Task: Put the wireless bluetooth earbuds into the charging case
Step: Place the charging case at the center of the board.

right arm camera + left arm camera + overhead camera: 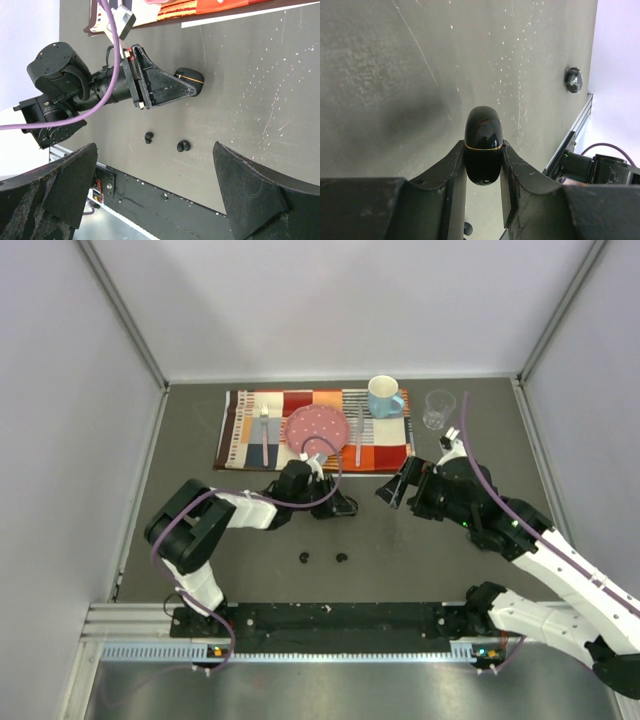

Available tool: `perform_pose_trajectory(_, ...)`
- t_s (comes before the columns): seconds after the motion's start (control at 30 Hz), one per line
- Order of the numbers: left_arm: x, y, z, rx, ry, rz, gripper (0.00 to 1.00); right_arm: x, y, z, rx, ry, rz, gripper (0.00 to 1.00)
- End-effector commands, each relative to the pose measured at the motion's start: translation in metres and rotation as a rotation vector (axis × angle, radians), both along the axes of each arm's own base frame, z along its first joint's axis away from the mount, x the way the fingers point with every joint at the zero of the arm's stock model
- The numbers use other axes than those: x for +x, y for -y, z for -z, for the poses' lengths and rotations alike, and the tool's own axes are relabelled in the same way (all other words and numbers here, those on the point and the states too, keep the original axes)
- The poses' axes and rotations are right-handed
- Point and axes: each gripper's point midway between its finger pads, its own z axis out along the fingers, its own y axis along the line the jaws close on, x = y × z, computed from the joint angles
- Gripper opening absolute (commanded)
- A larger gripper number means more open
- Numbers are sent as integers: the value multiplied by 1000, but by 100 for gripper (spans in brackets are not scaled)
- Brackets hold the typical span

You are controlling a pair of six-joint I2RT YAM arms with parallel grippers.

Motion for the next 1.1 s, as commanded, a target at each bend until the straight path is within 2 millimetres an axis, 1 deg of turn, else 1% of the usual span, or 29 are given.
perform_pose_trajectory(0.0,6,1,-4,-16,22,-19,20,2,-1,-10,24,22,6,99)
perform_pose_trajectory(0.13,7,-1,1,22,17,-10,23,1,-1,-9,20,22,-1,99)
perform_pose_trajectory(0.17,9,0,-1,29,24,-7,24,2,-1,-9,20,22,-2,99)
perform_pose_trajectory(0.23,9,-4,5,70,22,-4,26,2,-1,-10,18,23,-5,99)
perform_pose_trajectory(0.3,11,-3,5,80,31,10,28,2,-1,-10,18,21,-7,99)
perform_pose_trajectory(0.53,12,-5,7,114,31,22,41,2,-2,-9,16,23,-9,99)
perform_pose_trajectory(0.57,12,-6,9,117,27,19,47,1,-2,-10,19,24,-11,99)
perform_pose_trajectory(0.67,12,-8,10,115,21,-2,51,1,-2,-11,20,25,-11,99)
perform_pose_trajectory(0.83,11,-14,14,139,12,-15,54,0,0,-9,16,28,-9,99)
perform_pose_trajectory(0.93,10,-22,15,163,17,-34,54,2,7,-8,-5,41,12,99)
perform_pose_trajectory(0.97,9,-25,15,171,22,-36,54,5,17,-4,-30,34,49,99)
perform_pose_trajectory(1.07,7,-35,8,208,53,-51,55,9,36,8,-74,-1,113,99)
